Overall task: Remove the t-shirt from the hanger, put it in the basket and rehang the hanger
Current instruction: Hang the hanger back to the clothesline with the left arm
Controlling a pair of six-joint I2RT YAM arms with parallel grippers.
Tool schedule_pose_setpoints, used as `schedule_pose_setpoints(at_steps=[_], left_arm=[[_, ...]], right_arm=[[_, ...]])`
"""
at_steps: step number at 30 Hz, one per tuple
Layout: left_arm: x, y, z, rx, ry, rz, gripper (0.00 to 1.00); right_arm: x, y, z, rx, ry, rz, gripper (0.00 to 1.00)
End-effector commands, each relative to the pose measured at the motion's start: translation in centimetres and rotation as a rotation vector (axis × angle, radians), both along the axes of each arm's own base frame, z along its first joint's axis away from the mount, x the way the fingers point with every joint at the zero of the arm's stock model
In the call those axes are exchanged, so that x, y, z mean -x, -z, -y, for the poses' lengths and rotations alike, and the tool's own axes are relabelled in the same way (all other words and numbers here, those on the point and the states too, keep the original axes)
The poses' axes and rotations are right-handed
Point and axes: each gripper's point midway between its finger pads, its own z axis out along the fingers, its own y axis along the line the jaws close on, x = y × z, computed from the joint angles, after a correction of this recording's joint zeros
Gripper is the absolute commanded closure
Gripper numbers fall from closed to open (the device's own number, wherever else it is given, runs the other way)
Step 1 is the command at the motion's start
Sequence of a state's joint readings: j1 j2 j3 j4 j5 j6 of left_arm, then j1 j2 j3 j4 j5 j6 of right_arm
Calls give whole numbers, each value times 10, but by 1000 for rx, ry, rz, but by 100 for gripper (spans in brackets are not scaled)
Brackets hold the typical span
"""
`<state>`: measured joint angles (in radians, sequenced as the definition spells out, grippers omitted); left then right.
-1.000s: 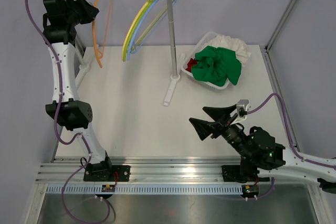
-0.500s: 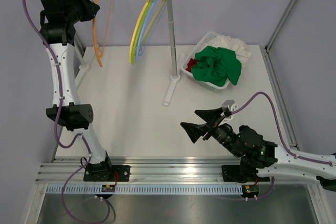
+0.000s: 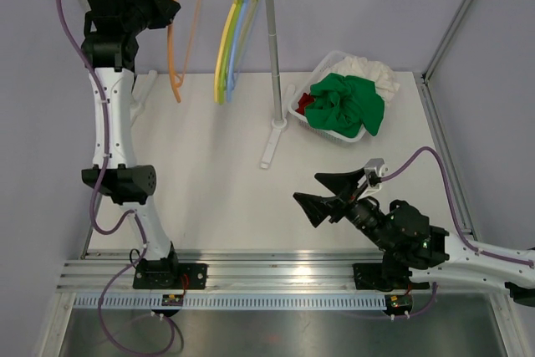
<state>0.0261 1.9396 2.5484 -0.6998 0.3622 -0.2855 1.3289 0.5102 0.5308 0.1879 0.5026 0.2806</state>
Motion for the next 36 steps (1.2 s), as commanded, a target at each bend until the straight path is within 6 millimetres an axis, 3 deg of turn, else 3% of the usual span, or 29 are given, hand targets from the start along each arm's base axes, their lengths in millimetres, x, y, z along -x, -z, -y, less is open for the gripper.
schedule_pose_setpoints(at_steps=[1,7,11,13,18,29,36], left_arm=[[-6,-28,4,39,-8,90,100],[-10,-25,25,43,18,92,100],[-6,-38,34,25,7,144,100],[5,-54,44,5,5,197,100],[16,-65,56,2,14,228,100],[-15,-38,69,9,13,185,100],[-26,-30,94,46,79,187,100]], right_arm=[[5,-20,1,-50,-24,12,1],[6,-20,0,-47,-29,12,1],[6,-18,0,-45,-29,12,0],[5,-18,0,-44,-27,10,0],[5,-18,0,-43,-25,12,1],[5,-18,1,-42,-24,11,0],[4,-16,2,-40,-16,10,0]])
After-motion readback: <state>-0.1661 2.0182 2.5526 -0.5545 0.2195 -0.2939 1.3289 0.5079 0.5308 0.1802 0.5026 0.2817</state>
